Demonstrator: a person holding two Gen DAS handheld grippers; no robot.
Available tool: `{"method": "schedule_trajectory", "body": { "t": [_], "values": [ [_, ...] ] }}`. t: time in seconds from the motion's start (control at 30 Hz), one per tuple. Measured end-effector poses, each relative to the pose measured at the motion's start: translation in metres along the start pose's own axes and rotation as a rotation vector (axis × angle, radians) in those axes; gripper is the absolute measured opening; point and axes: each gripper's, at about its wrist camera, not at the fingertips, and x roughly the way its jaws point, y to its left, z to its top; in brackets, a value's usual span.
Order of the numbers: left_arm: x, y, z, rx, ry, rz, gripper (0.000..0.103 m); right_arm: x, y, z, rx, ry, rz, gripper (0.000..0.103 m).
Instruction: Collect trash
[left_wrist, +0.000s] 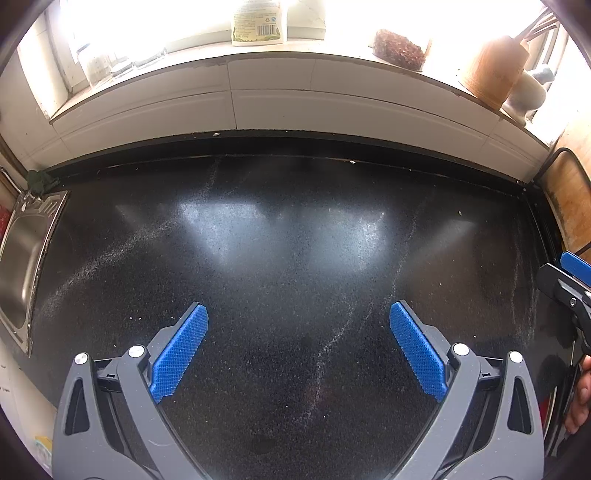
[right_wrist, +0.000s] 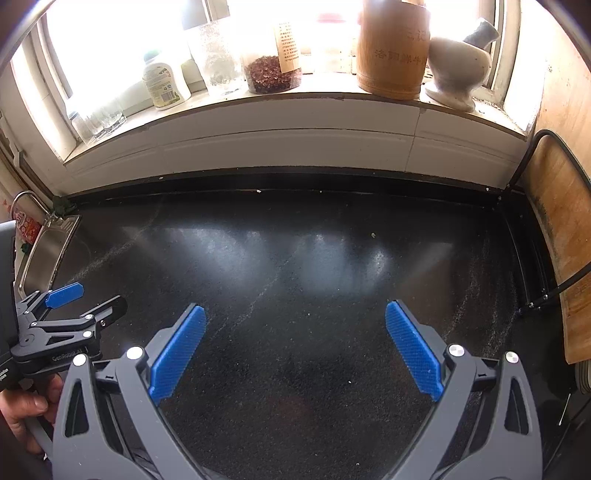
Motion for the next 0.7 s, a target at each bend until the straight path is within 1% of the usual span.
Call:
{"method": "schedule_trajectory", "body": {
  "t": [0.7],
  "values": [
    [0.0026,0.0013,-0.002,0.009,0.012,0.002,0.096,-0.0001,0.0001,-0.0034,0.003,0.002,-0.004,0.095]
  ]
}}
